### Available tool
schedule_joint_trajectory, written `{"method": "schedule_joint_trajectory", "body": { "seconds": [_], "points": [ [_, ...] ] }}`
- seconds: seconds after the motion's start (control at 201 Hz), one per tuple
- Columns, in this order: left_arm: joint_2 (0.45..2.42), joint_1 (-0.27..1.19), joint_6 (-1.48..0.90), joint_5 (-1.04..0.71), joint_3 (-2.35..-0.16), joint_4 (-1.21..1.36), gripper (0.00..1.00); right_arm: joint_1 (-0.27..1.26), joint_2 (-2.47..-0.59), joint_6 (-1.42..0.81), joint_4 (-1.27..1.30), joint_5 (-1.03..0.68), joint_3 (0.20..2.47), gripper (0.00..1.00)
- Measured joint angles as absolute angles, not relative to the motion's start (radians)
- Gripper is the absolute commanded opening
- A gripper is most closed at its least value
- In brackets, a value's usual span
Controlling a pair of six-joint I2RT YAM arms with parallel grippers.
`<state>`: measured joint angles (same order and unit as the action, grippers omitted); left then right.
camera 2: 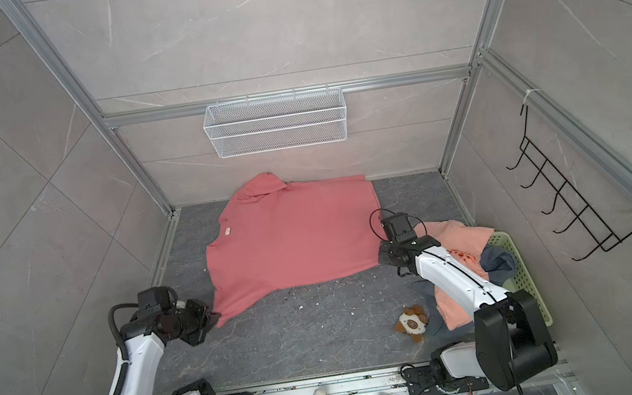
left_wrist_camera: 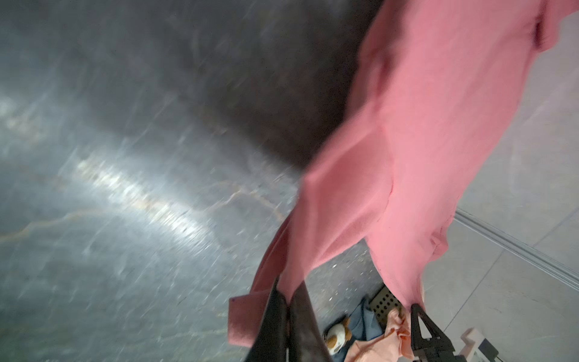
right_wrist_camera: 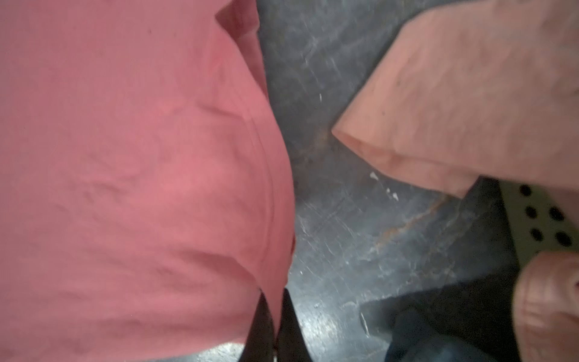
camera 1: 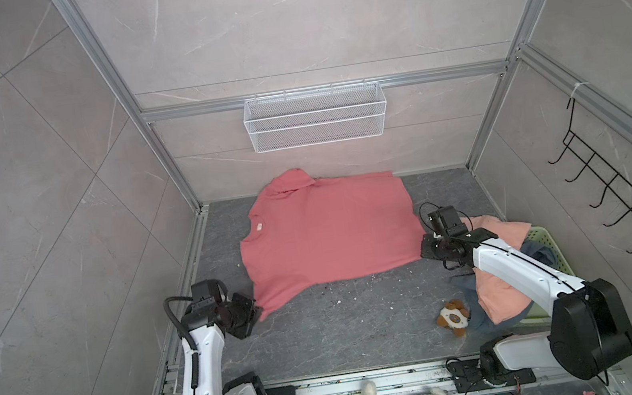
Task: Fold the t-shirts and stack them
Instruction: 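Lower the shirt flat onto the table with both grippers and release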
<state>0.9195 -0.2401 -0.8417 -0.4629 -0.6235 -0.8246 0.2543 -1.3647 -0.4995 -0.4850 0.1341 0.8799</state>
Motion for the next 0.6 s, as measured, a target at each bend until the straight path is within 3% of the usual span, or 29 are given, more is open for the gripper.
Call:
{"method": "schedule_joint_trajectory", "body": {
  "seconds": [0.204, 0.602],
  "points": [
    [0.912, -0.234, -0.834, -0.458, -0.612, -0.876, 0.0, 0.254, -1.465, -0.53, -0.511, 0.122, 0.88, 0.0],
    [0.965, -0.229, -0.834, -0.421, -0.654, -1.003, 0.0, 0.254, -1.468, -0.558, -0.629, 0.134, 0.891, 0.0]
  ]
}}
